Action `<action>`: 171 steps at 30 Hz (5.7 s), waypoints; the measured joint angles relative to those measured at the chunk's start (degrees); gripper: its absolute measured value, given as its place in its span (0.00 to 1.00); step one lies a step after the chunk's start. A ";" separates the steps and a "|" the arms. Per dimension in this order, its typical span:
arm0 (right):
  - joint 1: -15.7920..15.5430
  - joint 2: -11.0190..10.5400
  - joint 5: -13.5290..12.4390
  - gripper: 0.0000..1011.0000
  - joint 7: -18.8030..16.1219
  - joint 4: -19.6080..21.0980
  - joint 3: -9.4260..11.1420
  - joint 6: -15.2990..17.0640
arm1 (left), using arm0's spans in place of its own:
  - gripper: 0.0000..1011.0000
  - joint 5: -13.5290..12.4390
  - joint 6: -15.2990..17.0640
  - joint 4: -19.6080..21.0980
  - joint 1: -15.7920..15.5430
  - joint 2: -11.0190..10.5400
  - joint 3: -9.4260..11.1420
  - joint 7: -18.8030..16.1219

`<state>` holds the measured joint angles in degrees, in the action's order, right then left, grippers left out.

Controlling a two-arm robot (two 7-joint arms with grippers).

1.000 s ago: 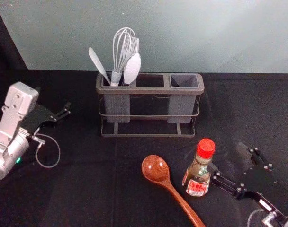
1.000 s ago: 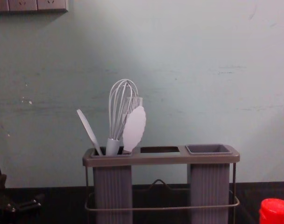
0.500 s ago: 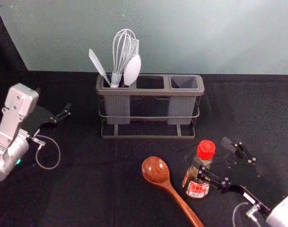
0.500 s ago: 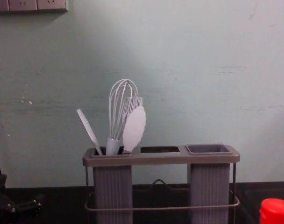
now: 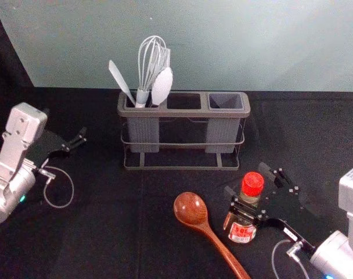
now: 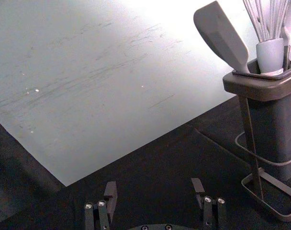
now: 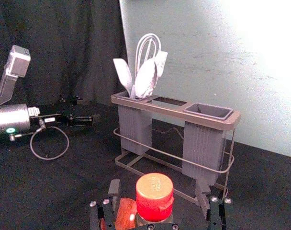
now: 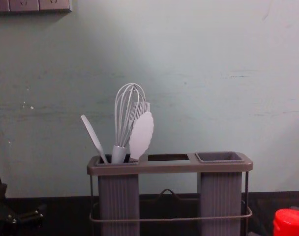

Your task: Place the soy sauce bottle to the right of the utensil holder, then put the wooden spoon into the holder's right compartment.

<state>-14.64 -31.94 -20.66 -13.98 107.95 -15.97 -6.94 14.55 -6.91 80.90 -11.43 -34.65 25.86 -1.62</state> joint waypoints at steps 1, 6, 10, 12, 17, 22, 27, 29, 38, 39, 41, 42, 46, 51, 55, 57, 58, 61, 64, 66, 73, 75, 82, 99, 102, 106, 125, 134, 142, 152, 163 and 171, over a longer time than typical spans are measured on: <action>0.07 0.15 0.10 0.99 -0.03 -0.07 -0.01 0.04 | 1.00 0.00 0.00 0.00 0.00 0.00 0.00 0.00; 0.25 1.19 0.93 0.99 -0.34 -0.31 0.09 0.22 | 1.00 0.00 0.00 0.00 0.00 0.00 0.00 0.00; 0.21 1.84 1.38 0.99 -0.47 -0.40 0.43 0.17 | 1.00 0.00 0.00 0.00 0.00 0.00 0.00 0.00; 0.16 2.09 1.58 0.99 -0.55 -0.41 0.54 0.14 | 1.00 0.00 0.00 0.00 0.00 0.00 0.00 0.00; -0.33 2.71 2.07 0.99 -0.98 -0.15 1.08 0.09 | 1.00 0.00 0.00 0.00 0.00 0.00 0.00 0.00; -1.02 3.10 2.64 0.95 -1.42 0.49 1.61 0.15 | 1.00 0.00 0.00 0.00 0.00 0.00 0.00 0.00; -2.13 3.35 3.02 0.81 -1.76 1.36 2.36 0.26 | 1.00 0.00 0.00 0.00 0.00 0.00 0.00 0.00; -2.52 3.42 3.09 0.76 -1.85 1.53 2.60 0.29 | 1.00 0.00 0.00 0.00 0.00 0.00 0.00 0.00; -4.01 3.95 3.47 0.50 -2.38 2.08 4.01 0.39 | 1.00 0.00 0.00 0.00 0.00 0.00 0.00 0.00; -4.22 4.10 3.50 0.44 -2.51 2.16 4.25 0.41 | 1.00 0.00 0.00 0.00 0.00 0.00 0.00 0.00; -4.44 4.30 3.59 0.39 -2.70 2.30 4.56 0.45 | 1.00 0.00 0.00 0.00 0.00 0.00 0.00 0.00; -4.49 4.36 3.64 0.39 -2.75 2.39 4.65 0.46 | 1.00 0.00 0.00 0.00 0.00 0.00 0.00 0.00; -4.75 4.69 3.86 0.38 -3.08 2.94 5.27 0.59 | 1.00 0.00 0.00 0.00 0.00 0.00 0.00 0.00; -5.00 5.08 4.12 0.38 -3.49 3.65 6.06 0.83 | 1.00 0.00 0.00 0.00 0.00 0.00 0.00 0.00; -5.21 5.42 4.31 0.38 -3.73 4.18 6.57 1.13 | 1.00 0.00 0.00 0.00 0.00 0.00 0.00 0.00; -5.39 5.51 4.31 0.38 -3.97 4.60 6.91 1.40 | 1.00 0.00 0.00 0.00 0.00 0.00 0.00 0.00; -5.44 5.51 4.31 0.38 -4.04 4.76 7.01 1.55 | 1.00 0.00 0.00 0.00 0.00 0.00 0.00 0.00; -5.71 5.49 4.26 0.38 -4.10 5.54 7.71 2.24 | 1.00 0.00 0.00 0.00 0.00 0.00 0.00 0.00; -5.96 5.33 3.91 0.38 -4.14 6.37 8.60 3.00 | 1.00 0.00 0.00 0.00 0.00 0.00 0.00 0.00; -6.03 5.19 3.65 0.38 -4.21 6.78 9.04 3.34 | 1.00 0.00 0.00 0.00 0.00 0.00 0.00 0.00; -6.01 4.45 2.22 0.38 -4.81 7.64 11.14 4.30 | 1.00 0.00 0.00 0.00 0.00 0.00 0.00 0.00; -5.61 4.18 1.72 0.38 -5.00 7.57 11.80 4.55 | 1.00 0.00 0.00 0.00 0.00 0.00 0.00 0.00; -2.69 3.43 0.30 0.38 -5.87 5.05 12.91 5.40 | 1.00 0.00 0.00 0.00 0.00 0.00 0.00 0.00; 9.50 3.55 -1.24 0.38 -7.54 -5.82 10.38 6.03 | 1.00 0.00 0.00 0.00 0.00 0.00 0.00 0.00; 12.17 4.32 -1.15 0.38 -7.52 -8.62 9.28 5.86 | 1.00 0.00 0.00 0.00 0.00 0.00 0.00 0.00; 14.42 5.08 -0.97 0.38 -7.49 -11.05 8.39 5.35 | 1.00 0.00 0.00 0.00 0.00 0.00 0.00 0.00; 22.05 8.35 0.30 0.38 -7.10 -21.04 5.86 3.59 | 1.00 0.00 0.00 0.00 0.00 0.00 0.00 0.00; 23.74 9.42 0.37 0.38 -7.24 -23.68 5.43 2.88 | 1.00 0.00 0.00 0.00 0.00 0.00 0.00 0.00; 24.53 10.12 0.32 0.38 -7.42 -25.00 5.14 2.36 | 1.00 0.00 0.00 0.00 0.00 0.00 0.00 0.00; 25.16 10.56 0.51 0.38 -7.38 -25.77 4.83 2.33 | 1.00 0.00 0.00 0.00 0.00 0.00 0.00 0.00; 25.32 10.96 0.62 0.61 -7.30 -26.26 4.84 2.30 | 1.00 0.00 0.00 0.00 0.00 0.00 0.00 0.00; 24.10 10.55 0.46 0.88 -6.62 -23.49 5.95 2.12 | 1.00 0.00 0.00 0.00 0.00 0.00 0.00 0.00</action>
<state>9.46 -21.39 -20.20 -20.60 84.46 -10.02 -4.81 14.55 -6.91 80.90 -11.43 -34.64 25.86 -1.62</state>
